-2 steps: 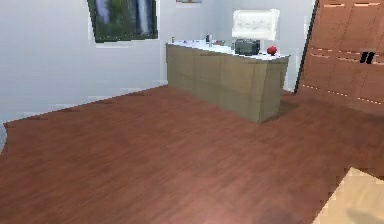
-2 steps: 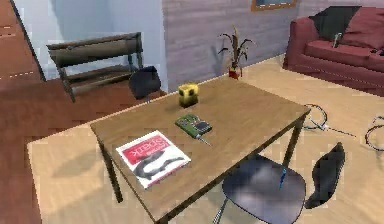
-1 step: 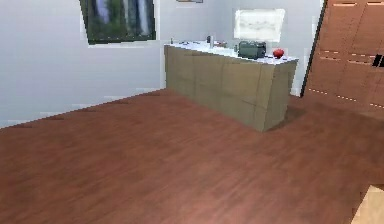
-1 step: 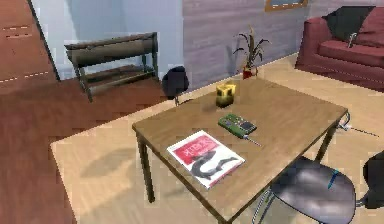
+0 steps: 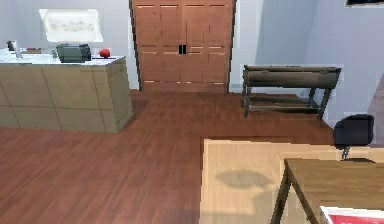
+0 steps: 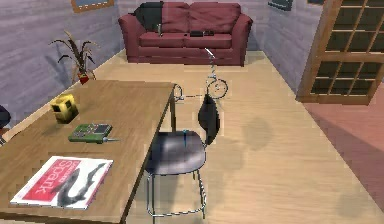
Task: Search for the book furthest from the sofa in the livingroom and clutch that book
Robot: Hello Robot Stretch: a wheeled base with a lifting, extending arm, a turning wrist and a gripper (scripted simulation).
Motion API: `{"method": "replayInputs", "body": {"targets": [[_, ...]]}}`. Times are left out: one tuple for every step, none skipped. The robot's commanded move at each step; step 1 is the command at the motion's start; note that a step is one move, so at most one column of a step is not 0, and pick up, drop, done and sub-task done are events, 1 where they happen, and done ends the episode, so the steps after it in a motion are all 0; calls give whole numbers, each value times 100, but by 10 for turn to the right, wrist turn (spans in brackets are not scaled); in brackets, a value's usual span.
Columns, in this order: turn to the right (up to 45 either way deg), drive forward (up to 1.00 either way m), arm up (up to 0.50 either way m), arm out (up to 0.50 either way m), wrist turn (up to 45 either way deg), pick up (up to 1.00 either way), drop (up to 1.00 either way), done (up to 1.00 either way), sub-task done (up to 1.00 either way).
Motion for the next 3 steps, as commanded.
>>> {"method": "replayInputs", "body": {"targets": [[30, 0, 0, 0, 0, 0, 0, 0, 0], [0, 100, 0, 0, 0, 0, 0, 0, 0], [0, 20, 0, 0, 0, 0, 0, 0, 0]]}}
